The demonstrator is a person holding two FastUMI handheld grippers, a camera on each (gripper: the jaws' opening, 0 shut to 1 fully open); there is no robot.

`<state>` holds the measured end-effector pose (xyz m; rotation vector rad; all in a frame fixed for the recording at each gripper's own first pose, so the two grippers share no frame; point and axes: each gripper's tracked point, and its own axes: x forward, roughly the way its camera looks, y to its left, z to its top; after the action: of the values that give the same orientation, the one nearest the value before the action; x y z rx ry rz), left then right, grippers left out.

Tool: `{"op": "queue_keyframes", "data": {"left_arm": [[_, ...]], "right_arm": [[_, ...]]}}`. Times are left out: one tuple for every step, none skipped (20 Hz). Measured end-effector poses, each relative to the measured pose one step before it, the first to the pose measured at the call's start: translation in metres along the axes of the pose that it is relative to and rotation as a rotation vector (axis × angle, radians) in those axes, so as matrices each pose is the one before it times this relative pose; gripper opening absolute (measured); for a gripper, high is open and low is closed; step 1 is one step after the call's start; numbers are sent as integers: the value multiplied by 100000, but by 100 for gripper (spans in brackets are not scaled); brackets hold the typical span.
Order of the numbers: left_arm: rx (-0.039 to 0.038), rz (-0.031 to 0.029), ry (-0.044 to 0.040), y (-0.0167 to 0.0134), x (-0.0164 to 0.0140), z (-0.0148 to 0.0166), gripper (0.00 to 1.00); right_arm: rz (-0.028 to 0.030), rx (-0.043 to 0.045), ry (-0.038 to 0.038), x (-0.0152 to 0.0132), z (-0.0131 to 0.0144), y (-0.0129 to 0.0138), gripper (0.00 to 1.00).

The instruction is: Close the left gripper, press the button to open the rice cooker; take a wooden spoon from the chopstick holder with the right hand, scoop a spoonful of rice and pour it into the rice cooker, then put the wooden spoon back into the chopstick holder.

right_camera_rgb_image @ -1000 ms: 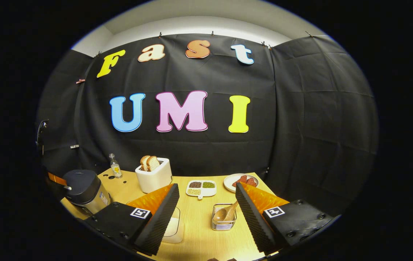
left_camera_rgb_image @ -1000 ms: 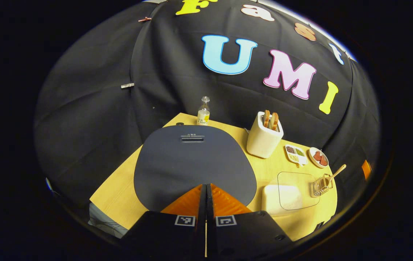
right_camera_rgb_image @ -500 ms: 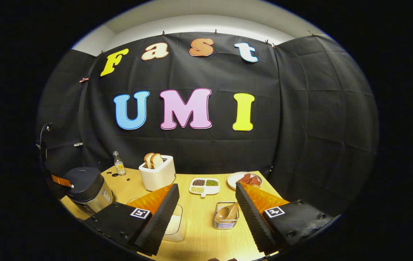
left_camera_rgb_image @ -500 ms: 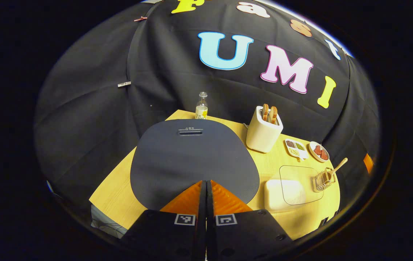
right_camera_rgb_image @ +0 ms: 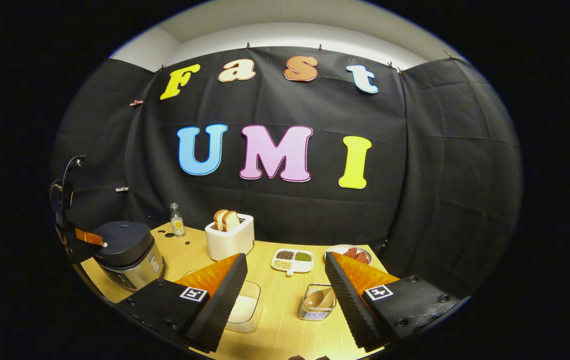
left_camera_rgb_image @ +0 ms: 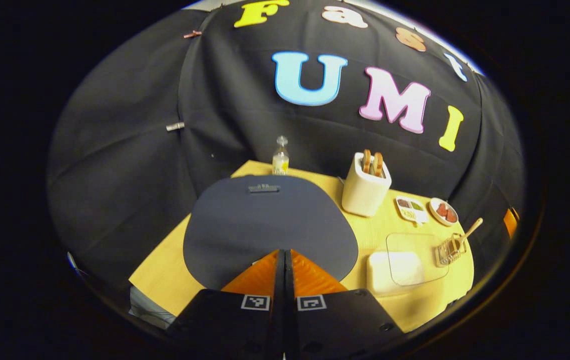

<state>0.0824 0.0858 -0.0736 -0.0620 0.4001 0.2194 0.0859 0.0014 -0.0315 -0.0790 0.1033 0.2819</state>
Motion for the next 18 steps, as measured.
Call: {"op": "queue_keyframes", "data": {"left_arm": [[1183,2084,-6624,7,-1239,2114,6],[821,2449,-7080,28,-1109,2566,6],[748,2930,-8154,239,-741,2871,6],[588,2370,-6340,139,-716,2405,6],[290,1461,-4645,-76,-628,1503,6],[866,304,-3713,-182,-723,1185,7],[1306,-337,-2774,-500,-102,741,7],[1432,-958,-1567,-524,-275,404,7],[66,-1587,-390,-670,-30,12,8],[-1821,-2196,775,-771,-234,-305,7],[-2548,-1885,1474,-693,-378,-673,7],[-2329,-1096,1707,-490,-246,-665,8],[-1748,45,1877,-285,-61,-958,10],[-1448,54,1855,-257,38,-791,16],[-1181,-908,1555,-580,-57,-735,20],[-462,-1250,1661,-589,-94,-655,24],[532,-352,1119,-326,12,-663,27],[1224,-216,421,-232,-116,-456,26]], "right_arm": [[-501,-147,-608,-28,213,-192,98],[-566,-230,-448,-49,172,-240,98],[-561,44,-336,91,178,-313,98],[-583,390,-374,128,133,-334,98],[-697,394,-342,-3,127,-385,98],[-928,364,-122,171,8,-388,98],[-1132,668,55,43,-33,-474,98],[-714,699,97,165,21,-330,98],[-983,600,285,152,-142,-404,98],[-948,565,263,96,-255,-472,98],[-737,821,208,196,-97,-388,98],[-854,513,428,294,-185,-458,98],[-983,355,436,256,-185,-491,98],[-434,826,298,135,-132,-449,98],[-106,1622,613,202,-64,-240,98],[-1036,2152,732,200,-239,-564,98],[-1148,1613,1001,317,-194,-532,98],[-1004,1364,939,377,-295,-424,98]]}}
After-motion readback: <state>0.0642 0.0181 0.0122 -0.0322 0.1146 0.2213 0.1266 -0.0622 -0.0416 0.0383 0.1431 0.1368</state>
